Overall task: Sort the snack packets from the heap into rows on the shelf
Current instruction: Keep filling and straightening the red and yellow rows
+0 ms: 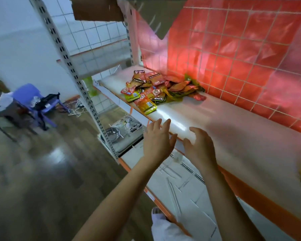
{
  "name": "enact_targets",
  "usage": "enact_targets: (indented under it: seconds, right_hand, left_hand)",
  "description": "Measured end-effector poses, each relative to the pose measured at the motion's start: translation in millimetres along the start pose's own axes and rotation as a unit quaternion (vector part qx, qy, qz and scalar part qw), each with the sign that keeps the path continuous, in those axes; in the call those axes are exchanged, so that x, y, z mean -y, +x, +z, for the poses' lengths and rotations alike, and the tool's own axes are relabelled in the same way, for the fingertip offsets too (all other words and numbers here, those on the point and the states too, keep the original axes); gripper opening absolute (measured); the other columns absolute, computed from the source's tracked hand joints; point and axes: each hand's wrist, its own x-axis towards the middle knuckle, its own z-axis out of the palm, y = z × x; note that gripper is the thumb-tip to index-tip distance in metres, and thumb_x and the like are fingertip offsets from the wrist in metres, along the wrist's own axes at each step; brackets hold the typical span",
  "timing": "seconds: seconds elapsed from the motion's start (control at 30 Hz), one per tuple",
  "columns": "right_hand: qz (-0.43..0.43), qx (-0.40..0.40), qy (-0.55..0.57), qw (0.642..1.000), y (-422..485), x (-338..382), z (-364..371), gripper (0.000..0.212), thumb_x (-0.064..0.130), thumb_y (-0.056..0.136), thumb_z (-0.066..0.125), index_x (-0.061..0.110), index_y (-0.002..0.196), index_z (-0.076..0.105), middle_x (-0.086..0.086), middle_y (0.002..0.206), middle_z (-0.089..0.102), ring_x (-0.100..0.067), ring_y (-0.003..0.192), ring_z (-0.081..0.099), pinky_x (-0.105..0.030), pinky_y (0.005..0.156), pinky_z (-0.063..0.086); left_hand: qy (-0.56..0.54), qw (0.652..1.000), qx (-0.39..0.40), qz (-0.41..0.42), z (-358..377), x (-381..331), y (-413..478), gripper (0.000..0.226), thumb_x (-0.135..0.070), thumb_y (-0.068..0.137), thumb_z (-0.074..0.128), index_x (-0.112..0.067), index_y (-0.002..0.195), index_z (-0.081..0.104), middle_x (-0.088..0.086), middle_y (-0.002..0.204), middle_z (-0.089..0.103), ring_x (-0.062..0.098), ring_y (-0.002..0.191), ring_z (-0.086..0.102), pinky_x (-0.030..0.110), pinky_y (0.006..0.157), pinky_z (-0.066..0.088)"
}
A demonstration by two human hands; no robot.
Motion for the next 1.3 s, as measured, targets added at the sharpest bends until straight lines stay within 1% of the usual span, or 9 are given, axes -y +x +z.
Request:
enact_targets:
  seconds: [0.27,0.5,0.63,0.73,0.8,0.93,1.0,1.1,1.3]
  right_hand:
    - [0.009,0.026,-0.009,1.000,113.3,44.2,60.3,0.048,0.016,0.089,0.059,0.006,0.135,0.046,-0.016,0.138,0.047,-0.032,0.128,0.040,-0.036,0.105,0.029]
    - [-0.017,0.055,-0.002,0.998,169.2,75.5,107.9,0.041,0.021,0.089,0.061,0.011,0.128,0.054,-0.011,0.127,0.057,-0.030,0.118,0.049,-0.035,0.096,0.041]
    - [-0.037,0.078,-0.049,0.995,175.9,89.1,126.5,0.041,0.037,0.087,0.061,0.016,0.121,0.054,-0.006,0.117,0.059,-0.026,0.109,0.051,-0.033,0.082,0.046]
    - [-0.060,0.092,-0.144,0.983,174.6,97.8,136.9,0.058,0.056,0.080,0.062,0.019,0.121,0.048,-0.003,0.116,0.055,-0.026,0.110,0.049,-0.036,0.084,0.046]
    - [-0.061,0.093,-0.160,0.981,174.5,100.4,140.8,0.064,0.061,0.078,0.062,0.020,0.124,0.043,-0.003,0.118,0.053,-0.025,0.112,0.048,-0.035,0.085,0.044]
    - [-0.026,0.103,-0.110,0.988,175.5,98.7,140.4,0.068,0.046,0.082,0.066,0.019,0.135,0.033,-0.008,0.127,0.048,-0.027,0.116,0.050,-0.034,0.087,0.046]
    - [0.007,0.098,-0.098,0.990,175.8,96.8,136.0,0.071,0.038,0.081,0.070,0.019,0.137,0.029,-0.009,0.131,0.045,-0.029,0.115,0.053,-0.033,0.087,0.047]
    - [0.040,0.072,-0.073,0.994,176.3,90.7,127.6,0.067,0.035,0.080,0.072,0.016,0.134,0.036,-0.009,0.127,0.049,-0.029,0.112,0.055,-0.033,0.084,0.048]
    - [0.076,0.009,0.051,0.996,175.0,80.4,111.2,0.042,0.022,0.081,0.069,0.015,0.116,0.048,-0.009,0.113,0.062,-0.030,0.100,0.059,-0.027,0.071,0.039]
  left_hand:
    - [0.038,0.998,0.018,-0.044,2.1,67.3,111.7,0.061,-0.046,0.092,0.053,-0.025,0.145,0.032,0.008,0.151,0.030,0.031,0.137,0.028,0.045,0.106,0.034]
    - [0.031,0.994,-0.005,-0.109,8.3,114.6,169.9,0.059,-0.039,0.093,0.052,-0.011,0.142,0.034,0.017,0.147,0.034,0.035,0.132,0.033,0.045,0.100,0.037]
    - [0.051,0.988,-0.013,-0.144,8.4,132.4,189.4,0.057,-0.040,0.092,0.052,-0.011,0.139,0.037,0.018,0.139,0.040,0.035,0.130,0.034,0.043,0.099,0.036]
    - [0.057,0.985,-0.005,-0.165,9.0,136.7,200.5,0.063,-0.050,0.091,0.051,-0.013,0.140,0.034,0.022,0.150,0.026,0.038,0.134,0.031,0.047,0.103,0.034]
    - [0.048,0.985,-0.021,-0.167,7.8,138.5,209.2,0.064,-0.051,0.091,0.051,-0.013,0.139,0.034,0.021,0.154,0.019,0.038,0.135,0.030,0.047,0.105,0.033]
    - [0.043,0.986,-0.014,-0.162,7.0,144.2,228.4,0.066,-0.049,0.092,0.050,-0.011,0.143,0.030,0.025,0.153,0.019,0.039,0.140,0.022,0.047,0.112,0.024]
    - [0.038,0.983,0.011,-0.178,7.2,147.4,234.5,0.065,-0.050,0.092,0.050,-0.010,0.141,0.032,0.026,0.144,0.033,0.040,0.136,0.028,0.045,0.111,0.027]
    - [0.032,0.984,-0.009,-0.172,6.9,147.0,232.2,0.053,-0.044,0.091,0.055,-0.010,0.131,0.045,0.021,0.128,0.047,0.037,0.122,0.040,0.041,0.101,0.035]
    - [-0.128,0.982,-0.076,-0.113,-0.4,134.6,219.8,0.035,-0.009,0.082,0.064,-0.012,0.116,0.059,0.013,0.123,0.045,0.033,0.102,0.055,0.039,0.081,0.050]
